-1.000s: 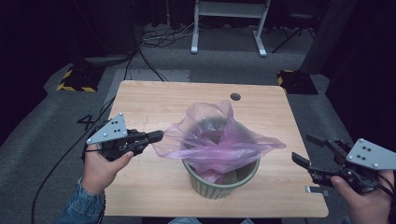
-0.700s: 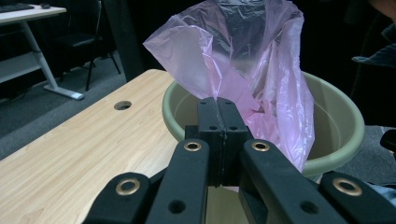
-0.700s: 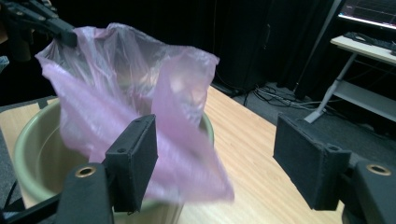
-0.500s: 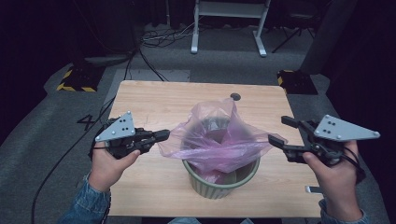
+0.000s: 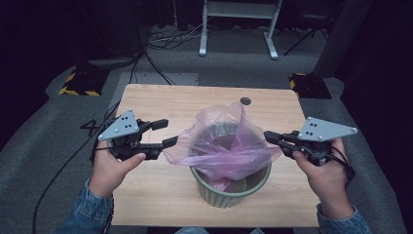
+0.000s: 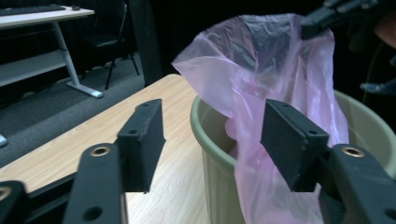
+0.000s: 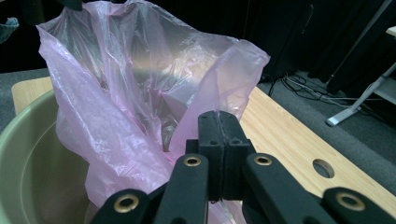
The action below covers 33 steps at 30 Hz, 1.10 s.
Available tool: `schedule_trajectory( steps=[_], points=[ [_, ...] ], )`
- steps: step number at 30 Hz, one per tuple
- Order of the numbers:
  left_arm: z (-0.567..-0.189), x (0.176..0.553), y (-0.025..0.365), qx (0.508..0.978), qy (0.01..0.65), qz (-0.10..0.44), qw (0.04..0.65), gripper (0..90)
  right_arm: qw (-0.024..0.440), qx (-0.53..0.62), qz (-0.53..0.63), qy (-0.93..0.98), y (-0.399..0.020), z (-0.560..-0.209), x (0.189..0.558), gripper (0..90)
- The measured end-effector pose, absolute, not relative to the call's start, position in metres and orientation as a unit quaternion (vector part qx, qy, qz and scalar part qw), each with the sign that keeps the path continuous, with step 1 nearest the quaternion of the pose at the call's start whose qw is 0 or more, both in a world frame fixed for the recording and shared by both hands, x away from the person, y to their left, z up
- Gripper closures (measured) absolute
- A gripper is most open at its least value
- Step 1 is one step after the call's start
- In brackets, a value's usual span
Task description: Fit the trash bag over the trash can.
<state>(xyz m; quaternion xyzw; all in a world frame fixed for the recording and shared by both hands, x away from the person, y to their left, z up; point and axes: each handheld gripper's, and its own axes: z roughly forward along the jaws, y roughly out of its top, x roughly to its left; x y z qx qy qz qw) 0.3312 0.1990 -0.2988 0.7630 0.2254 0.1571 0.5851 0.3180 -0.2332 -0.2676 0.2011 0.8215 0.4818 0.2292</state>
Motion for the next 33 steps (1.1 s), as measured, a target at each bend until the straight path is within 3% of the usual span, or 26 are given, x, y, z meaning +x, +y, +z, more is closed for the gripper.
schedule_trajectory(
  steps=[7, 15, 17, 19, 21, 23, 33],
  points=[
    [-0.302, 0.347, 0.179, 0.772, 0.223, 0.124, 0.582, 34.6, 0.234, 0.199, 0.483, 0.820, -0.235, -0.267, 0.315, 90.0],
    [-0.286, 0.350, 0.143, 0.796, 0.201, 0.123, 0.557, 32.8, 0.240, 0.189, 0.480, 0.822, -0.226, -0.266, 0.313, 90.0],
    [-0.287, 0.353, 0.137, 0.803, 0.207, 0.122, 0.545, 41.5, 0.238, 0.188, 0.480, 0.823, -0.224, -0.267, 0.313, 90.0],
    [-0.291, 0.356, 0.135, 0.806, 0.210, 0.133, 0.538, 55.6, 0.238, 0.187, 0.481, 0.823, -0.224, -0.268, 0.313, 90.0],
    [-0.294, 0.358, 0.138, 0.803, 0.215, 0.131, 0.540, 76.2, 0.239, 0.191, 0.482, 0.821, -0.227, -0.268, 0.313, 90.0],
    [-0.296, 0.359, 0.142, 0.802, 0.219, 0.134, 0.539, 87.8, 0.241, 0.197, 0.482, 0.819, -0.232, -0.269, 0.315, 90.0],
    [-0.303, 0.364, 0.171, 0.794, 0.258, 0.160, 0.527, 90.0, 0.243, 0.247, 0.466, 0.814, -0.261, -0.281, 0.328, 90.0]
  ],
)
